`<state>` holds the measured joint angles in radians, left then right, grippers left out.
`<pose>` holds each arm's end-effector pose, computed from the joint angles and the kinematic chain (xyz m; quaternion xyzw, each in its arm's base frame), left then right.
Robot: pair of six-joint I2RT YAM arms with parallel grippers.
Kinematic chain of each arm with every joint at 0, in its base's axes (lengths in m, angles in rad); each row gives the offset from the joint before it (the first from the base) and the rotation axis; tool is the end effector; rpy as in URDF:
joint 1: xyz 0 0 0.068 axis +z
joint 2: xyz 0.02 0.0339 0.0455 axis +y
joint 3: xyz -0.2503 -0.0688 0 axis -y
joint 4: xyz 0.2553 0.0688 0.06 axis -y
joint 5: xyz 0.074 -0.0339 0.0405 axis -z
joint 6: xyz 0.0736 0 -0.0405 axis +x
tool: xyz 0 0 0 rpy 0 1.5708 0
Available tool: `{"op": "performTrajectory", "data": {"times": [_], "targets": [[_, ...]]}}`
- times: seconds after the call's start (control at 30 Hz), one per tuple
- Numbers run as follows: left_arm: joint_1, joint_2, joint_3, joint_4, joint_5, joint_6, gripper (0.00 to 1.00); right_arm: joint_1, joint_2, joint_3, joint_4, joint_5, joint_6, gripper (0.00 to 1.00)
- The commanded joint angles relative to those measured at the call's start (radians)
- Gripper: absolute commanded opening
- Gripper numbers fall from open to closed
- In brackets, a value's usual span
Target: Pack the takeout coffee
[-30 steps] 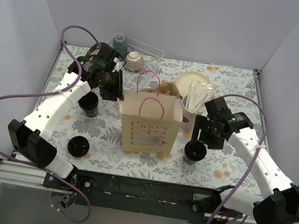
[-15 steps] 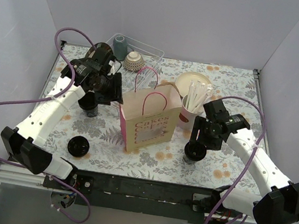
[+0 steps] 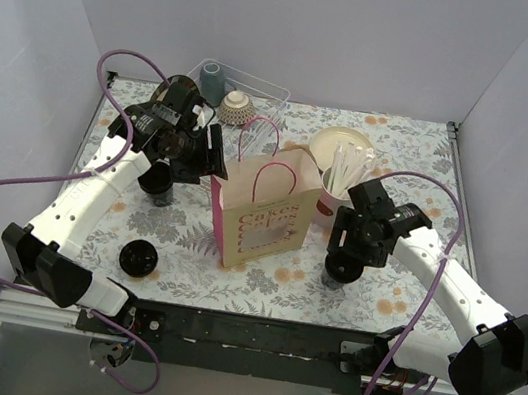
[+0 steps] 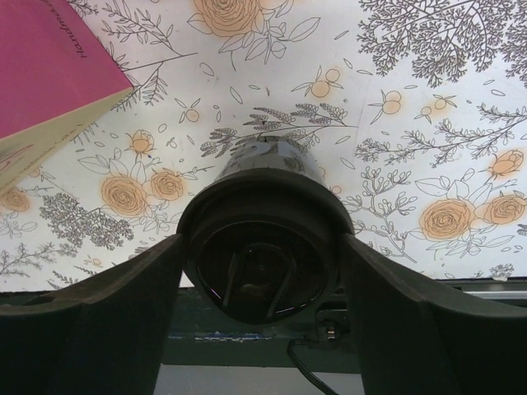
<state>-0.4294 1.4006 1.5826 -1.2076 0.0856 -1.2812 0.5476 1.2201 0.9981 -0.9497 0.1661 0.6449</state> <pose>0.2649 -0.1282 0.3394 -0.3870 0.8810 -0.2301 0.1454 0.2225 0.1214 0.2158 0.0639 0.9748 0.0437 0.2091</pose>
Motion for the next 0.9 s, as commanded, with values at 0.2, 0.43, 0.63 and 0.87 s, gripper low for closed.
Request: {"op": "performTrajectory", "data": {"times": [0.2,0.43,0.63,0.87], "targets": [[-0.002,-0.043,-0.007,0.017,0.051,-0.007,0.66,0.044,-0.013,-0.021,-0.038,0.069,0.033,0.9],[0.0,-0.048,-0.009,0.007,0.054,-0.009,0.66,0.063,0.009,-0.018,-0.04,0.09,0.035,0.89],[0.0,-0.055,-0.006,-0.001,0.048,-0.004,0.66,0.072,0.009,0.01,-0.054,0.112,0.035,0.89],[0.0,-0.068,-0.018,0.005,0.051,-0.007,0.66,0.077,-0.001,0.028,-0.072,0.136,0.036,0.89]]}}
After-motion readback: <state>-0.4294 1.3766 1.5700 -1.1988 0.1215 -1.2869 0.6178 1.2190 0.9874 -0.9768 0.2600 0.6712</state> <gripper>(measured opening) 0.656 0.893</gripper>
